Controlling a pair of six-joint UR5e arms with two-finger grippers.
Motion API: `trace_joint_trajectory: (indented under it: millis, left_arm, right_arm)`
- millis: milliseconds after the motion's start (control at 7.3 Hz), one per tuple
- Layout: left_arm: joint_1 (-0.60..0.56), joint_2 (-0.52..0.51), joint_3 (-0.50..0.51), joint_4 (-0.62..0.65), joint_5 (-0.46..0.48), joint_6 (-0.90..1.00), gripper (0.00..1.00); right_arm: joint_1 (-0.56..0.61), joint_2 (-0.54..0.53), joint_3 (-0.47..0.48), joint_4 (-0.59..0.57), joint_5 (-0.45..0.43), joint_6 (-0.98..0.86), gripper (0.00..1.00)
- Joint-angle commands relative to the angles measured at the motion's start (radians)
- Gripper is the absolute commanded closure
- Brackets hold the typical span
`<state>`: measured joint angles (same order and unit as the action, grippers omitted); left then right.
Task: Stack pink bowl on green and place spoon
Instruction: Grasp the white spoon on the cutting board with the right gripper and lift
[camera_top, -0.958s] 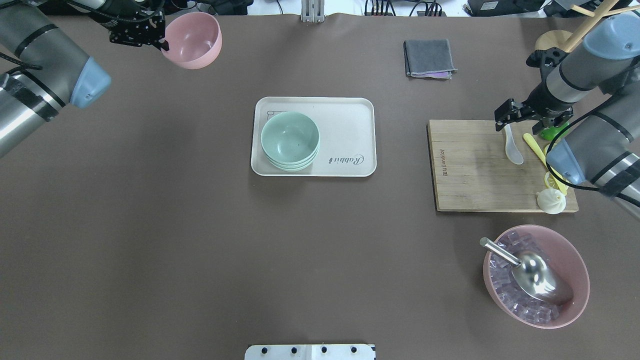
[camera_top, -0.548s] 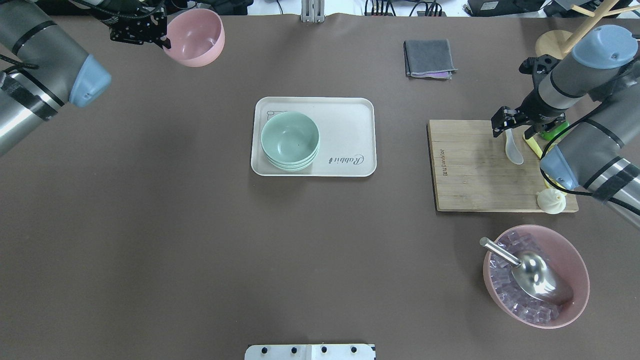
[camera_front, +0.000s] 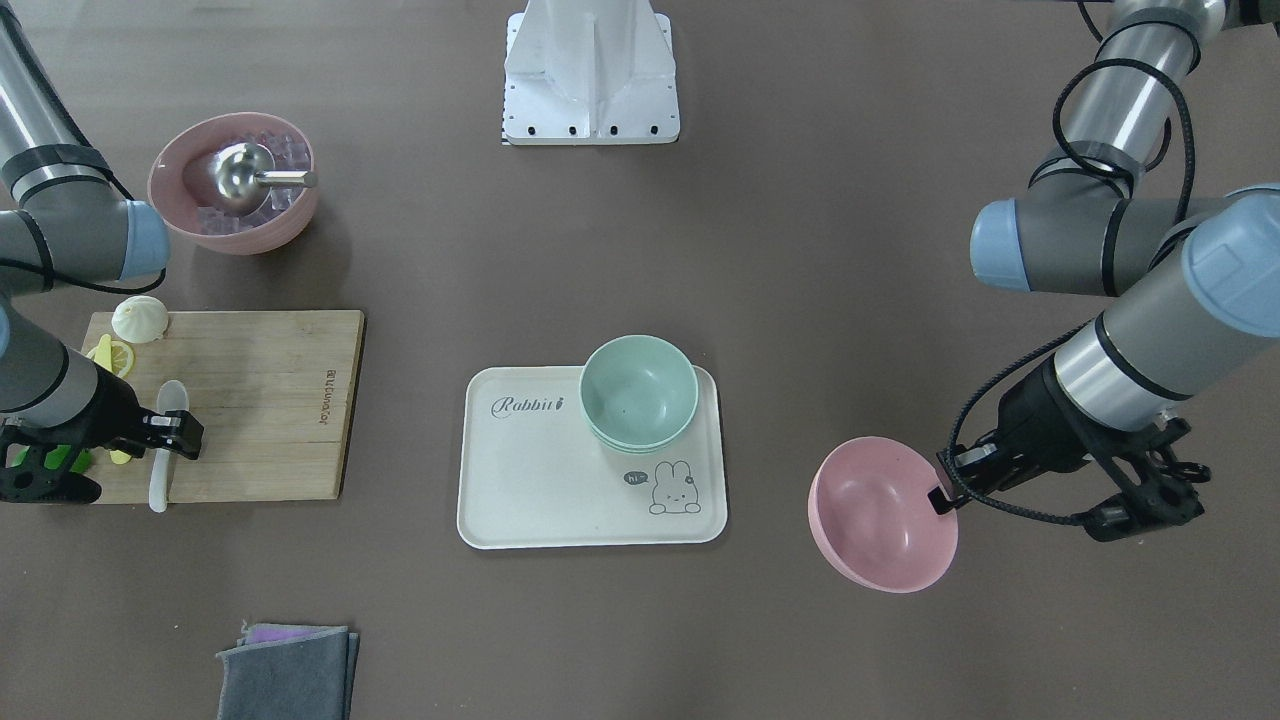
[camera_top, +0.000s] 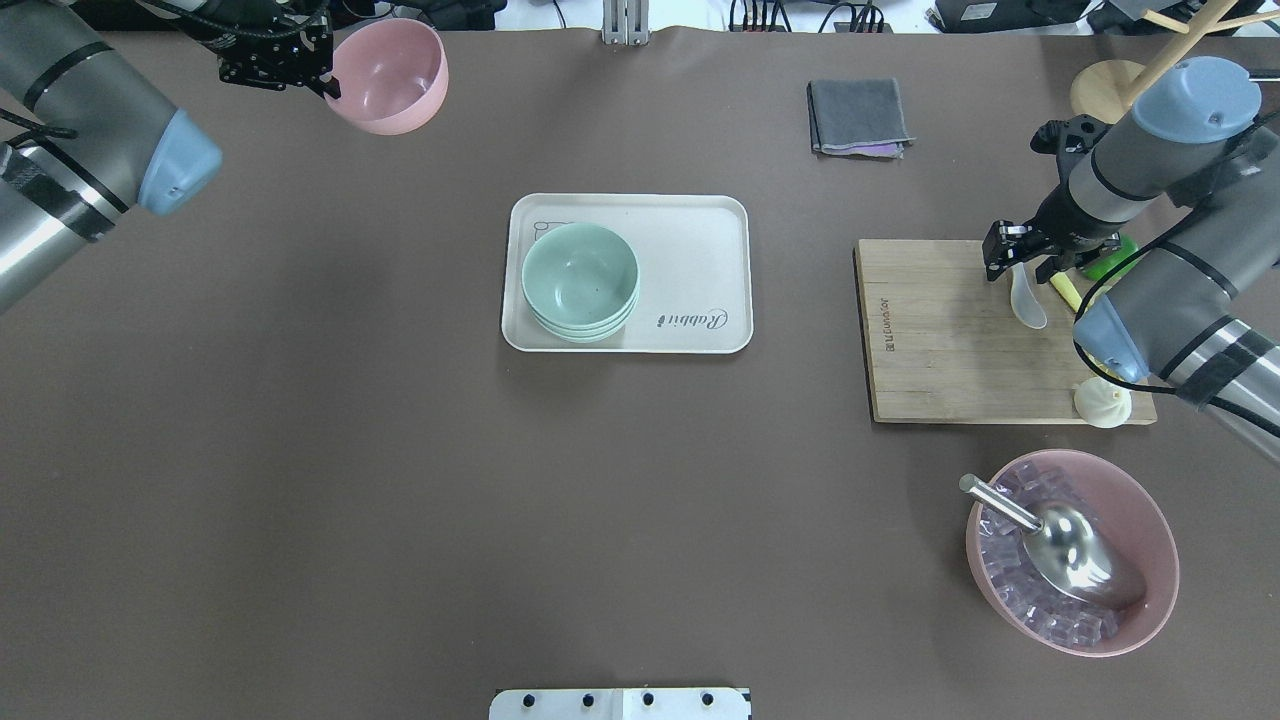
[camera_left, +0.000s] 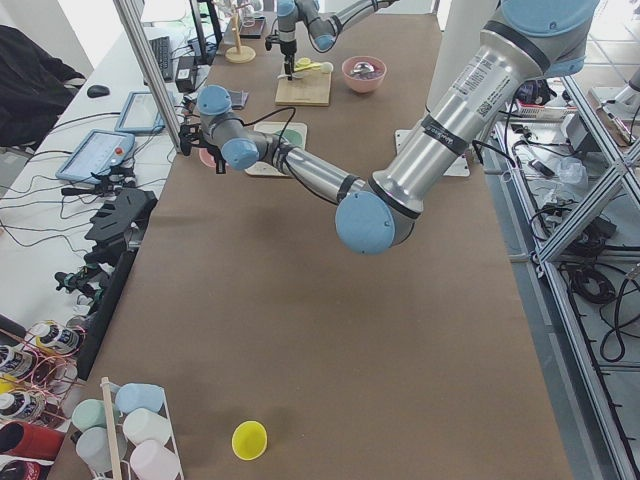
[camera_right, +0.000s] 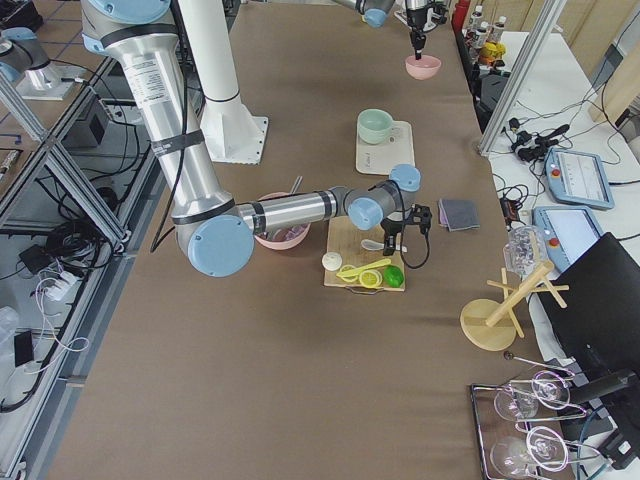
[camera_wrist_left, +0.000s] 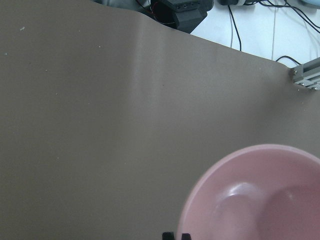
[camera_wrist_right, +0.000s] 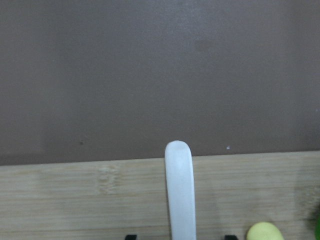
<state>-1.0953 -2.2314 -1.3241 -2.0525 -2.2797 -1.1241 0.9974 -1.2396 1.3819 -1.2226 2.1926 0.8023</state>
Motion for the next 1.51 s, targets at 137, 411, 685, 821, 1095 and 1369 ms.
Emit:
trace_joint_trajectory:
  millis: [137, 411, 685, 821, 1095, 1369]
  left_arm:
    - [0.0, -0.001, 0.002, -0.001, 0.0, 0.004, 1.0]
    - [0.0, 0.001, 0.003, -0.001, 0.0, 0.006, 1.0]
    - [-0.002, 0.001, -0.001, -0.003, 0.0, 0.006, 1.0]
    - [-0.006, 0.001, -0.007, -0.001, -0.003, 0.004, 1.0]
    - [-0.023, 0.004, -0.027, 0.003, -0.079, 0.0, 1.0]
    - [0.01, 0.004, -0.093, -0.006, -0.096, -0.09, 1.0]
  right_arm:
    - [-0.002, 0.003, -0.001, -0.002, -0.001, 0.0, 0.59]
    - [0.0, 0.003, -0.009, 0.0, -0.001, 0.001, 0.85]
    - [0.019, 0.031, 0.0, -0.002, 0.009, 0.012, 1.0]
    - [0.03, 0.034, 0.011, 0.0, 0.013, 0.014, 1.0]
    - [0.046, 0.061, 0.054, -0.014, 0.013, 0.047, 1.0]
    - [0.046, 0.092, 0.078, -0.011, 0.013, 0.124, 1.0]
